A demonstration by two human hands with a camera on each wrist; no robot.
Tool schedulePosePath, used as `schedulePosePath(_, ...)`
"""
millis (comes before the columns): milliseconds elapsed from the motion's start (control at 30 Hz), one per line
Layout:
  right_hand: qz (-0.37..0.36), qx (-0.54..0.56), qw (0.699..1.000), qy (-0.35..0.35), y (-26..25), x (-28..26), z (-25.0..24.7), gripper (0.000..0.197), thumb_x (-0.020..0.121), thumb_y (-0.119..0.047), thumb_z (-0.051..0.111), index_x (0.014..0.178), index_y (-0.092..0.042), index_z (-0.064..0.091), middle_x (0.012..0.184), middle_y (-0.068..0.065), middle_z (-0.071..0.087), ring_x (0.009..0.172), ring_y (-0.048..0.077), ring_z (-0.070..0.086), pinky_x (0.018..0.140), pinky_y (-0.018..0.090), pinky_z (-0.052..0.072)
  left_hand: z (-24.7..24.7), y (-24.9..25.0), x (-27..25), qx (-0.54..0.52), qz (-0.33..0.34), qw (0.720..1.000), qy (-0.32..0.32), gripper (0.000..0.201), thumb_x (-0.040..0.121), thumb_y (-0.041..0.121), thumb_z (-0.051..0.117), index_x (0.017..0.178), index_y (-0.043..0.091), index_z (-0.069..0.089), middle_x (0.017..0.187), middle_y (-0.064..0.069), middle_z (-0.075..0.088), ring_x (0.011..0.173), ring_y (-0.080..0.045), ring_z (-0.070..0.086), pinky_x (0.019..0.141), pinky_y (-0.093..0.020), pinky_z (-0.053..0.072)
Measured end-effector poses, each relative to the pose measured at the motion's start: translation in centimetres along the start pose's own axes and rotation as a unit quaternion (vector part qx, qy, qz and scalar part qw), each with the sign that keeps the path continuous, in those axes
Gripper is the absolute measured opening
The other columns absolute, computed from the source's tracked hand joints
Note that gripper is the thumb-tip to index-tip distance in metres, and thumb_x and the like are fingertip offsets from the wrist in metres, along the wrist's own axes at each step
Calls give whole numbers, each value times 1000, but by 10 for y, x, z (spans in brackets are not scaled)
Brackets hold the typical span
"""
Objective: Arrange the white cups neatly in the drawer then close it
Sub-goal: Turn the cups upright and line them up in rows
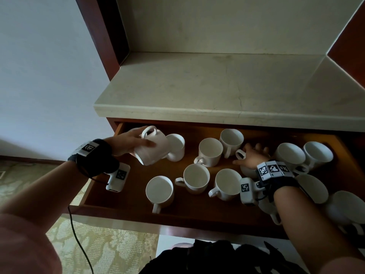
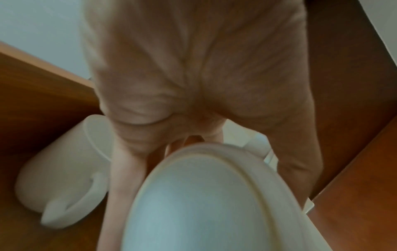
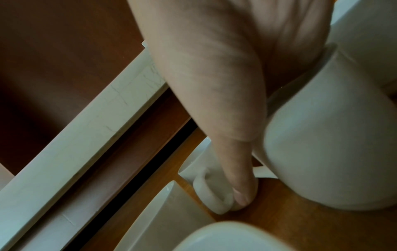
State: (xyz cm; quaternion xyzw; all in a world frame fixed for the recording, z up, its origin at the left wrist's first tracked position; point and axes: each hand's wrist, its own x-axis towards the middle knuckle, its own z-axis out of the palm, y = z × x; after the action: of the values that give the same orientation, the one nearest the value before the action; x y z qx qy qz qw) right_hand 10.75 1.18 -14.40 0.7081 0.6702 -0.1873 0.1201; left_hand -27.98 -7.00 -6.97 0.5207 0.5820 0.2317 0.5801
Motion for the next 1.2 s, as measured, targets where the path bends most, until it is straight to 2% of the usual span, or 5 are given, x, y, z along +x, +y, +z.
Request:
schedulePosePath(233,0,-3,1000,-1,0,-1,0,81,78,-60,62,139,-21,27,147,13,18,135,39,20,108,50,29,2,-1,-1,-71,37,994,70,91,31,49,92,109,25,51,108,-7,60,98,-28,65,68,-38,57)
schedulePosePath(400,3,-5,1000,-2,-1,-2,-1,81,79,-60,61,140,-20,26,147,13,18,135,39,19,108,50,28,-2,-3,-3,-2,46,996,72,65,50,37,81,104,25,47,104,-6,56,94,-24,62,68,-33,57)
schedulePosePath(700,4,-2,1000,-2,-2,-3,-2,79,79,-58,62,139,-19,27,146,14,19,135,39,20,108,49,29,-5,-4,-6,106,30,993,46,96,37,50,88,114,14,44,102,-8,57,86,-22,63,71,-33,58)
schedulePosePath(900,3,0,1000,-4,-1,-4,-3,79,80,-57,62,139,-19,26,146,13,19,134,39,20,107,49,29,-10,-5,-2,202,-1,979,35,47,54,36,85,83,23,51,100,-5,52,89,-26,57,69,-34,51)
schedulePosePath(1200,0,3,1000,4,-1,-7,-2,75,79,-56,62,136,-19,29,144,13,21,133,39,21,105,50,29,-5,-4,3,424,-19,905,42,34,65,29,85,80,23,56,94,2,61,90,-15,57,76,-26,49)
